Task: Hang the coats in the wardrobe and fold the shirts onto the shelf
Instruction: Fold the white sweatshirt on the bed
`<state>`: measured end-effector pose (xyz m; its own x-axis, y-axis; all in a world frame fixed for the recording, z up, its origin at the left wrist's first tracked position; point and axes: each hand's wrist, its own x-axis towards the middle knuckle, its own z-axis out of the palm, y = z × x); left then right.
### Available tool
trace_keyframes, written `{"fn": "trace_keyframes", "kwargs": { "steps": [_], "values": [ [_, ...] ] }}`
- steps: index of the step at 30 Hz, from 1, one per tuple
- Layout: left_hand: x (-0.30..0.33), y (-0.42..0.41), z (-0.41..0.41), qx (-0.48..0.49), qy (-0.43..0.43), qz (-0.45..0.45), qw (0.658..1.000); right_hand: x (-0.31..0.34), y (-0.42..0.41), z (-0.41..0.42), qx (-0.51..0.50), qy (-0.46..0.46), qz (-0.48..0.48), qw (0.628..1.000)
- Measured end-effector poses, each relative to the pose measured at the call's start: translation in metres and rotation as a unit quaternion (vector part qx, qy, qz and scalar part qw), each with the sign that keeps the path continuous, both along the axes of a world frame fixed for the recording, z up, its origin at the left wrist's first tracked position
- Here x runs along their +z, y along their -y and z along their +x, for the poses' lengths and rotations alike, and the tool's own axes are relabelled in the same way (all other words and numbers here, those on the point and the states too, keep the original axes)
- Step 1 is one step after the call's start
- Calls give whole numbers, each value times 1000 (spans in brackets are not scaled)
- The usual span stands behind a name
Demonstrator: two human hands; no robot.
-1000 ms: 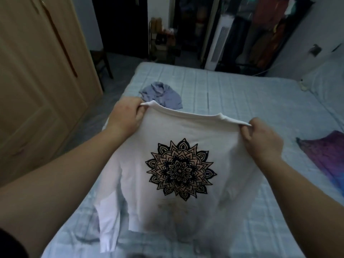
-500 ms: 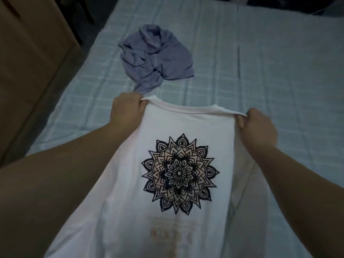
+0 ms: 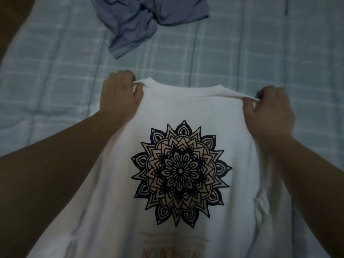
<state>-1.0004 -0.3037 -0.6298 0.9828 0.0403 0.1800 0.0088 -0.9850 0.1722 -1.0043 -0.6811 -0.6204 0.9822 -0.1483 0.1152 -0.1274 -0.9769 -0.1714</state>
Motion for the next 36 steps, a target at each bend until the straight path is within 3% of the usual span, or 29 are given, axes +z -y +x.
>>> {"fn": "trace_keyframes", "kwargs": {
  "steps": [7,11,16,22,27,31,34,36],
  "values": [
    [21,-2,-19,-17,-13,-12,1000,18,-6,-18,27,-5,-43,999],
    [54,0,-62,-60,-2,-42,997,45,-24,-65,79,19,-1,997],
    [84,19,-175,-98,-27,-95,990,70,-68,-177,154,22,63,986],
    [76,33,-344,-105,-100,-130,981,66,-103,-347,170,-44,118,977],
    [65,25,-470,-73,-178,-105,976,57,-102,-469,147,-115,122,975],
    [59,7,-535,-87,-237,-64,965,51,-84,-533,109,-157,101,976],
    [55,-5,-556,-91,-246,-62,963,53,-66,-552,82,-138,102,982],
    [54,-11,-567,-111,-247,-50,962,60,-57,-557,93,-172,60,979]
  ]
}}
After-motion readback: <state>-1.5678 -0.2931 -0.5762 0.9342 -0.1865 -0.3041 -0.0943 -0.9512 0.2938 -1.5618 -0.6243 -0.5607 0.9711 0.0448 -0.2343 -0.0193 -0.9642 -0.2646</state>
